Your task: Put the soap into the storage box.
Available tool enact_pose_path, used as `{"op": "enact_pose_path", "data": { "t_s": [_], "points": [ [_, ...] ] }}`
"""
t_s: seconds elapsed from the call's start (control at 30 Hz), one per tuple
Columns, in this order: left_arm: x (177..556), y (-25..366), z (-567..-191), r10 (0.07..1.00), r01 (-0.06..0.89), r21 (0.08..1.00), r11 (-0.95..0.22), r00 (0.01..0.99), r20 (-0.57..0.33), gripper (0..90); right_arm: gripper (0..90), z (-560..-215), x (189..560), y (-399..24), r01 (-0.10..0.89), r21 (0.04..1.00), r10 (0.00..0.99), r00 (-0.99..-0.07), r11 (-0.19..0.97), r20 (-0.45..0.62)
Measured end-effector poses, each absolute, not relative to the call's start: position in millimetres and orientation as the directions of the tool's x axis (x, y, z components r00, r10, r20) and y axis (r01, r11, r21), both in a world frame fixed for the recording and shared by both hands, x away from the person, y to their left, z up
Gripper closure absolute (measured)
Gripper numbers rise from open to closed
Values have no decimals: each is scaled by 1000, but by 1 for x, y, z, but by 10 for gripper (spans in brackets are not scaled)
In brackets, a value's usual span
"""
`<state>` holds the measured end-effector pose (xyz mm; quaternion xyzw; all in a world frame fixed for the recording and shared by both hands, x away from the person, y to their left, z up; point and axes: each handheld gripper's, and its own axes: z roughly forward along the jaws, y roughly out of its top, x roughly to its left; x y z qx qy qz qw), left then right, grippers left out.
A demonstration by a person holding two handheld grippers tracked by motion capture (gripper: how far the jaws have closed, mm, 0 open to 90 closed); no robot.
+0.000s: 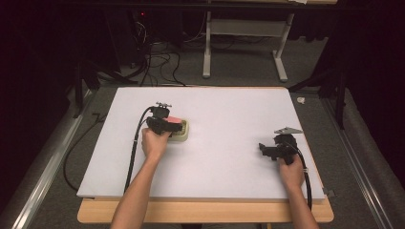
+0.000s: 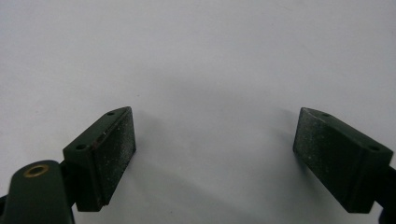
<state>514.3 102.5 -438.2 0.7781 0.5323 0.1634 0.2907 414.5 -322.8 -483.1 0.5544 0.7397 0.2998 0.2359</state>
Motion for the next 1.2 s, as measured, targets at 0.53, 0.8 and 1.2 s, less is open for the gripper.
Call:
{"op": "enact_pose_path", "data": {
  "t_s": [0.53, 0.8, 1.2],
  "points": [
    [518, 99, -447, 926, 749, 604, -273, 375, -46, 137, 135, -483, 414, -323, 679, 705, 962, -273, 204, -16],
    [518, 97, -450, 924, 752, 598, -275, 379, -51, 136, 136, -483, 414, -323, 679, 705, 962, -273, 204, -16],
    [513, 102, -438, 921, 722, 639, -265, 385, -54, 103, 135, -483, 414, -323, 679, 705, 962, -273, 204, -16]
  ]
}}
